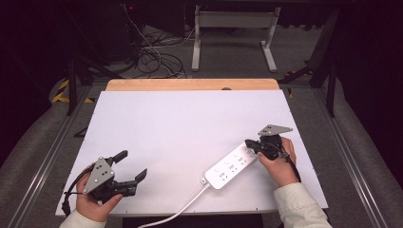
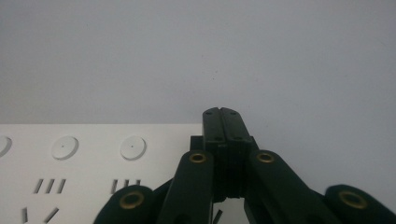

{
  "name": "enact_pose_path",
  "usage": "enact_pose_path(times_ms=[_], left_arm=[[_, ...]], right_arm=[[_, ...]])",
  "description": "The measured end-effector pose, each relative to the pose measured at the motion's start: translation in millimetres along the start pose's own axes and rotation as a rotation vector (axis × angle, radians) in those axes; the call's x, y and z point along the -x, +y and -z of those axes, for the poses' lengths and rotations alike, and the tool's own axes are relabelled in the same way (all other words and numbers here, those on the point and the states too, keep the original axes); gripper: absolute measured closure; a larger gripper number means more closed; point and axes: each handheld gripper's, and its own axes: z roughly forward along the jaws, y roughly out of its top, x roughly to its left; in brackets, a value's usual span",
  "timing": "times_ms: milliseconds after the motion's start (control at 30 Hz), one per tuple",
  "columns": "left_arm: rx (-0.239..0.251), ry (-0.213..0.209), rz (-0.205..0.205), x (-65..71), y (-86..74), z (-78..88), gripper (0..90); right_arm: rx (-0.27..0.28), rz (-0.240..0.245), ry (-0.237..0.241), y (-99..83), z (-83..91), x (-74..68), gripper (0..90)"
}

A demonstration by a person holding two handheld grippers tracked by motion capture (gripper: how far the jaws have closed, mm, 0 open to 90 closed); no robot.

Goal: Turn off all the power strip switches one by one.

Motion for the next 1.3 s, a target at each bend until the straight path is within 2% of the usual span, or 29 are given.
enact_pose_path(times_ms=[333, 500, 1300], left_arm=[[-0.003, -0.003, 0.0, 0.0, -0.3, -0.4, 13.5], [-0.003, -0.003, -0.001, 0.1, -0.2, -0.2, 13.5], [0.005, -0.002, 0.001, 0.5, 0.5, 1.2, 13.4]], right_arm=[[-0.019, 0.008, 0.018, -0.6, -4.8, -3.2, 90.0], [-0.023, -0.005, 0.024, -1.1, -5.2, -2.3, 90.0], [-0.024, 0.009, 0.012, -2.9, -7.1, -5.7, 90.0]])
